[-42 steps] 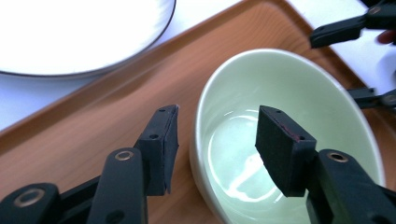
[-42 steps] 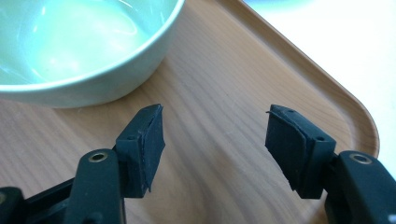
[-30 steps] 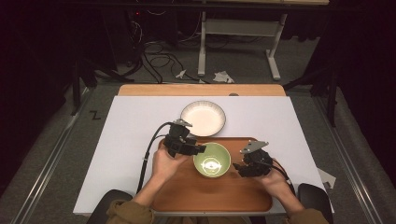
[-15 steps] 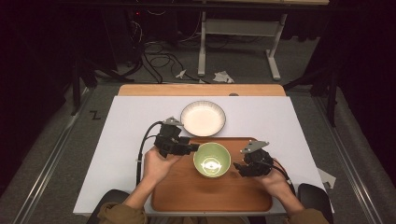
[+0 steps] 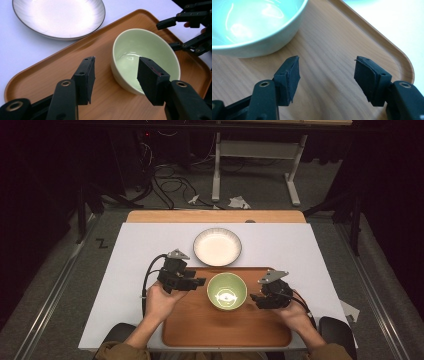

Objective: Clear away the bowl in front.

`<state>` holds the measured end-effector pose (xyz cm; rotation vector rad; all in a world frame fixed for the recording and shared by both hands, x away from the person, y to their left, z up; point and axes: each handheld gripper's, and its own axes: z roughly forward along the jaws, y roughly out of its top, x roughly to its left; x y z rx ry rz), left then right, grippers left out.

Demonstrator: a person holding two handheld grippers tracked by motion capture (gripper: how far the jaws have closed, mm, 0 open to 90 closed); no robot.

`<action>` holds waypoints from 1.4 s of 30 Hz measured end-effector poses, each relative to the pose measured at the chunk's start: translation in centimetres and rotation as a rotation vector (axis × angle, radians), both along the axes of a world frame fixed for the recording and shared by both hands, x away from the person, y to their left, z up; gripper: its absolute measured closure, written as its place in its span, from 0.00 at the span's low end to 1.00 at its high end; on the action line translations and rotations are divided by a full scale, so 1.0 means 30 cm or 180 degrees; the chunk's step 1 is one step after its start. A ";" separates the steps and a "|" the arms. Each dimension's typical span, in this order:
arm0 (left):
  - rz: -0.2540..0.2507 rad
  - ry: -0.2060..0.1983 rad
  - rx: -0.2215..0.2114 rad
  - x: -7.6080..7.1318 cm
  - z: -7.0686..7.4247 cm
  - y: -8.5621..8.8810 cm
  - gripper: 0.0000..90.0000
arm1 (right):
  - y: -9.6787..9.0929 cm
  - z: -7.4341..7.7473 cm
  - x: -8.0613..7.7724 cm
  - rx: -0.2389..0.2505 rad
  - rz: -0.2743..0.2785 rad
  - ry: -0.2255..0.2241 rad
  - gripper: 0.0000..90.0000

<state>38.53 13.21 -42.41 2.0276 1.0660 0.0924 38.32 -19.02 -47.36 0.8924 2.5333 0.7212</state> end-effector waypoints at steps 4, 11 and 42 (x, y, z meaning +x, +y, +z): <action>-0.0038 -0.0074 -0.0072 0.001 -0.019 0.012 0.54 | 0.002 -0.001 0.000 -0.0007 0.0018 -0.0010 0.42; 0.0073 0.0020 -0.0020 -0.017 -0.056 0.016 0.54 | 0.001 -0.002 0.000 -0.0003 0.0006 -0.0006 0.42; 0.0295 0.0253 0.0075 -0.045 -0.174 0.033 0.55 | 0.003 -0.005 -0.001 -0.0031 0.0000 0.0005 0.42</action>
